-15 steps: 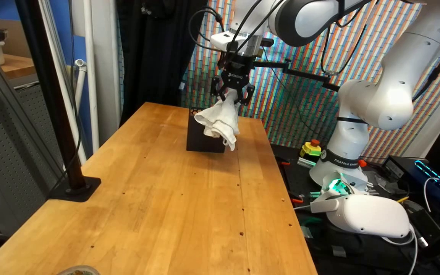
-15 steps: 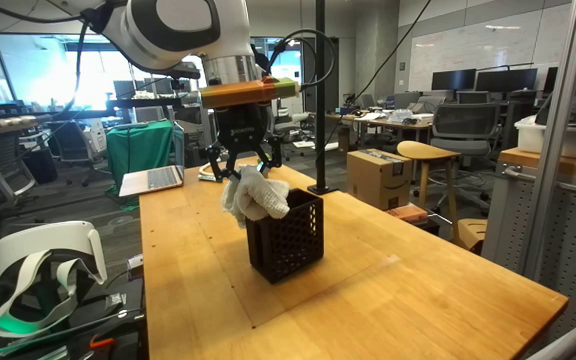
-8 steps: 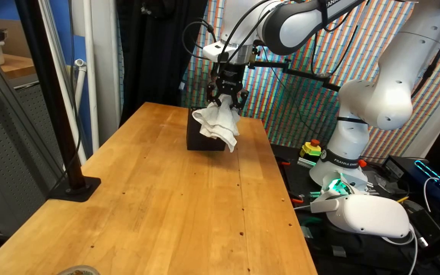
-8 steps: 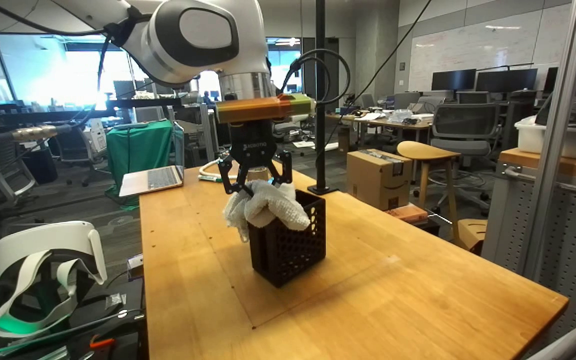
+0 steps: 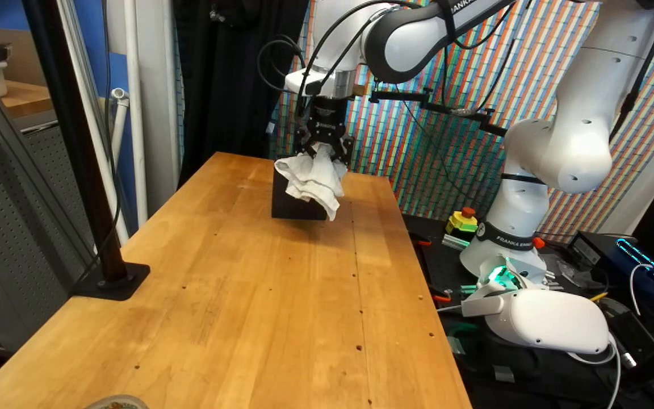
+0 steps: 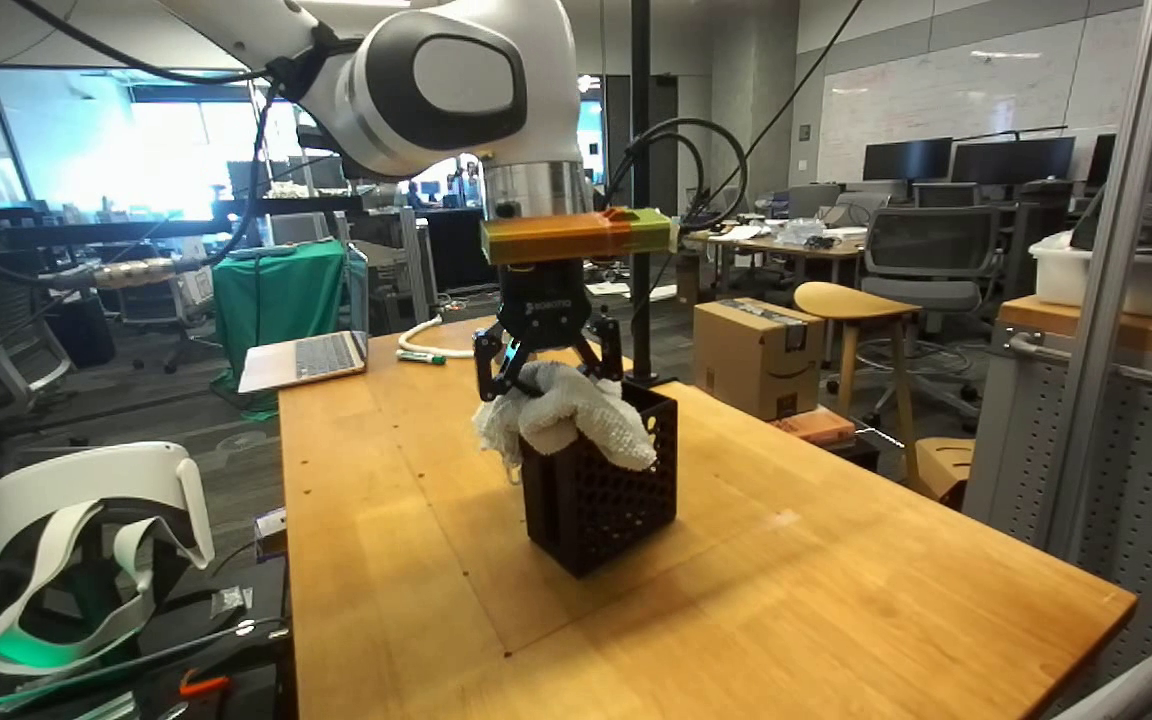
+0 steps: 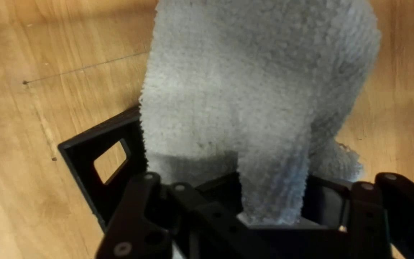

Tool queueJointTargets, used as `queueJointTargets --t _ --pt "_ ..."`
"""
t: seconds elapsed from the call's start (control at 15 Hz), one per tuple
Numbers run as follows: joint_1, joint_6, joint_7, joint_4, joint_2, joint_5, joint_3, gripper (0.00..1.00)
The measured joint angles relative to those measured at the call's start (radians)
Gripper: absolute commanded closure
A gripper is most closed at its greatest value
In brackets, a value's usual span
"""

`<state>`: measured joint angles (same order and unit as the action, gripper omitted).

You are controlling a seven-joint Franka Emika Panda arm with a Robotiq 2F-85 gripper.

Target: Put the white towel in the black box

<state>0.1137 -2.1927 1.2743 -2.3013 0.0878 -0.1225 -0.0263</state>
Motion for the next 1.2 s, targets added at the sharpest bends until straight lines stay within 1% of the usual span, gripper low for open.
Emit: queueJointTargets --t 0.2,0.47,0.67,0.8,1.13,1.2 --pt "-0.006 -0.012 0.072 0.015 -0.049 0.068 0.000 0.91" --pt "-0.010 -0.008 0.205 0.026 -0.070 0.240 0.000 0.91" --pt "-0.010 0.003 0.250 0.026 -0.081 0.335 -0.001 0.91" --pt "-0.013 0.006 0.253 0.026 -0.083 0.356 -0.001 0.91" --pt "-0.028 0.005 0.248 0.024 -0.075 0.356 -0.001 0.90" --pt "-0.029 0.002 0.243 0.021 -0.069 0.350 -0.001 0.62"
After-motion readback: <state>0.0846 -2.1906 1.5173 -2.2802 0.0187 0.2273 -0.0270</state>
